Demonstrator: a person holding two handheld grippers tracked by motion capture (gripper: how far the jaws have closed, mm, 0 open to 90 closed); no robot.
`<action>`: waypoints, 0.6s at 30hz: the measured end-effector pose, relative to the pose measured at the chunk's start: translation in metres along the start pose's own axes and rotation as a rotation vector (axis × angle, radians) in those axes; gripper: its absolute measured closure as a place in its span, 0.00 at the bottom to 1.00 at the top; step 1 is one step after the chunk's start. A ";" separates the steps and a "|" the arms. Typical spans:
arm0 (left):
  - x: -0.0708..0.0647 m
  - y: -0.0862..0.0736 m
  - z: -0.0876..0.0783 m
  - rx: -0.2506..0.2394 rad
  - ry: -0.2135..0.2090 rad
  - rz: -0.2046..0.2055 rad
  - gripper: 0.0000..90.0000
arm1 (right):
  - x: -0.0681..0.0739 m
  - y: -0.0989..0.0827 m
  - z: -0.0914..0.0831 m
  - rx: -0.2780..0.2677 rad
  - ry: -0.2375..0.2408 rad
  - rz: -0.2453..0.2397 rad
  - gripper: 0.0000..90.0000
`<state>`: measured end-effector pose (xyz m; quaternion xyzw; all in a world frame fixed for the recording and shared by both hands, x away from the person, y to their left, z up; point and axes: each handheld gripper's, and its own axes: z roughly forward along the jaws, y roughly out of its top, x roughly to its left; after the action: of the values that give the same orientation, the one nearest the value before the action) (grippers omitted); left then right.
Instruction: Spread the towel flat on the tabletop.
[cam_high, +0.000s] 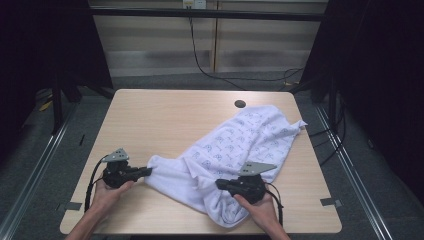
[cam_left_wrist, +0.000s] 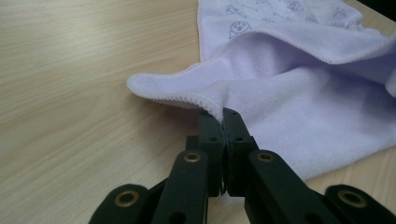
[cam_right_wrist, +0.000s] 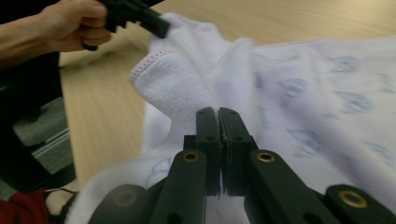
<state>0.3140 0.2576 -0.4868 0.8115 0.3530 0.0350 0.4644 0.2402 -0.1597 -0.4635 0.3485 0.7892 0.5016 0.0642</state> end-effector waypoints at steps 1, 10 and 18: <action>-0.003 -0.001 -0.002 0.000 -0.002 0.005 0.98 | -0.006 -0.002 -0.007 -0.006 -0.009 0.010 0.98; -0.045 -0.026 -0.010 0.084 -0.122 0.068 0.98 | -0.059 -0.021 -0.027 0.102 -0.209 0.069 0.87; -0.031 -0.017 -0.019 0.015 -0.098 0.030 0.83 | -0.034 -0.003 -0.036 0.019 -0.166 0.036 0.83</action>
<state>0.2745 0.2580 -0.4807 0.8210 0.3179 -0.0004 0.4743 0.2477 -0.2083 -0.4569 0.4035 0.7797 0.4642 0.1173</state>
